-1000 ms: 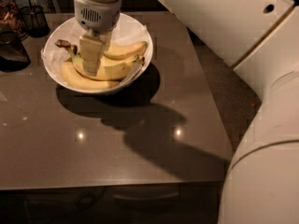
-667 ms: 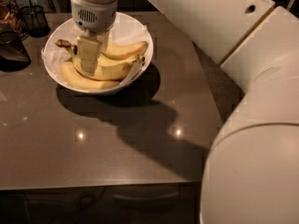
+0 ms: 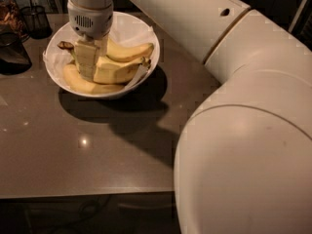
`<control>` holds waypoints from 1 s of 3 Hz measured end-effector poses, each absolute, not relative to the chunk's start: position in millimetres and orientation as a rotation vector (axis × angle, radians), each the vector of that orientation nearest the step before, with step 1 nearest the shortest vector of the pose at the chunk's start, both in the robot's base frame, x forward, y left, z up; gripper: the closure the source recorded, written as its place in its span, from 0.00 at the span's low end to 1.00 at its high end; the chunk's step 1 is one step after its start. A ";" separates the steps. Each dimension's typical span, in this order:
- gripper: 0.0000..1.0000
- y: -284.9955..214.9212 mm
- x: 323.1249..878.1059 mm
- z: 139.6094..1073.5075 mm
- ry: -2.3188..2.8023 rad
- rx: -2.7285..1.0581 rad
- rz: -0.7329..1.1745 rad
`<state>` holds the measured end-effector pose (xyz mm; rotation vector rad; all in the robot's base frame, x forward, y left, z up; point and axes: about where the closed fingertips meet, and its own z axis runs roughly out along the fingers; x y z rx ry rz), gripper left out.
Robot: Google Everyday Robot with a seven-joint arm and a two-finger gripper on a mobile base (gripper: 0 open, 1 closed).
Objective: Pick banana from white bowl
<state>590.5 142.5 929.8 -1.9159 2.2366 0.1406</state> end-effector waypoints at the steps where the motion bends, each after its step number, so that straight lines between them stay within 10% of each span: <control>1: 0.37 149.8 596.8 919.4 2.253 -1.927 0.146; 3: 0.37 157.4 603.5 901.8 2.275 -1.950 0.167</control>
Offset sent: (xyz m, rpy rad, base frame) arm -0.0022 -0.0061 -0.0310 -0.1043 0.1223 0.0046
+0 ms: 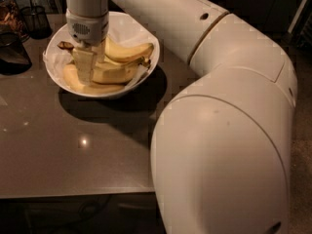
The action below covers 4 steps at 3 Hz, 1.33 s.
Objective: Pick banana from white bowl
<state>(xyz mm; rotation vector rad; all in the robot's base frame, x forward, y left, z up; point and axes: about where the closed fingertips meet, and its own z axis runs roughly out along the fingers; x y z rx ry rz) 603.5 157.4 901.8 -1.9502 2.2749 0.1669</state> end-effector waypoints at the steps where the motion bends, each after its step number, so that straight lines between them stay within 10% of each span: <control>1: 0.37 158.6 603.2 903.4 2.273 -1.957 0.169; 4: 0.38 154.9 588.6 899.5 2.249 -2.028 0.215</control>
Offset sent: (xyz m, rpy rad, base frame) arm -0.0372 -0.0129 -0.0243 -0.0684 0.1377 0.0894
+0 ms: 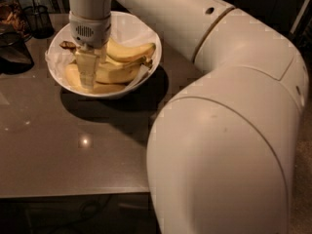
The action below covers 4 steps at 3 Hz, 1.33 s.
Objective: Pick banana from white bowl
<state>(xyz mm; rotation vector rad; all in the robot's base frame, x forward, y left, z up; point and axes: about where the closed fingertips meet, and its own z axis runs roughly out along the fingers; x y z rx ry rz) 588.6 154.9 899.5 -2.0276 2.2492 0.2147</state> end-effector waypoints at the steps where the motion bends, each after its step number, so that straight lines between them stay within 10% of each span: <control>1: 0.38 155.8 579.5 896.5 2.227 -2.065 0.241; 4: 0.37 141.1 556.8 897.1 2.189 -2.109 0.317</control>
Offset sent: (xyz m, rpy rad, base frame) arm -0.0710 -0.0350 -0.0148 -0.0348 0.1481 0.1294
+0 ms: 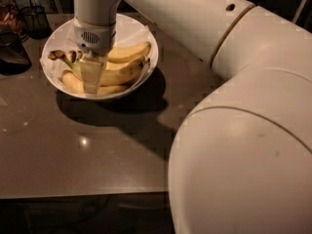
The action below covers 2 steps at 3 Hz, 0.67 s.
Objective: Pick banana from white bowl
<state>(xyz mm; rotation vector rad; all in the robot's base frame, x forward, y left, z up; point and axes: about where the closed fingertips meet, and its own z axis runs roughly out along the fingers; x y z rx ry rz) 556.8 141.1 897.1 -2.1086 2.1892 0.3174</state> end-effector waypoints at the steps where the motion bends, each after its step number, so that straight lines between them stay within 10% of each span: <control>1: 0.55 136.2 552.6 906.8 2.140 -2.100 0.335; 2: 0.80 140.8 555.6 906.4 2.128 -2.088 0.335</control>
Offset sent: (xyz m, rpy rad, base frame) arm -0.0037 -0.0044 0.0085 0.0346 -0.0179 0.0133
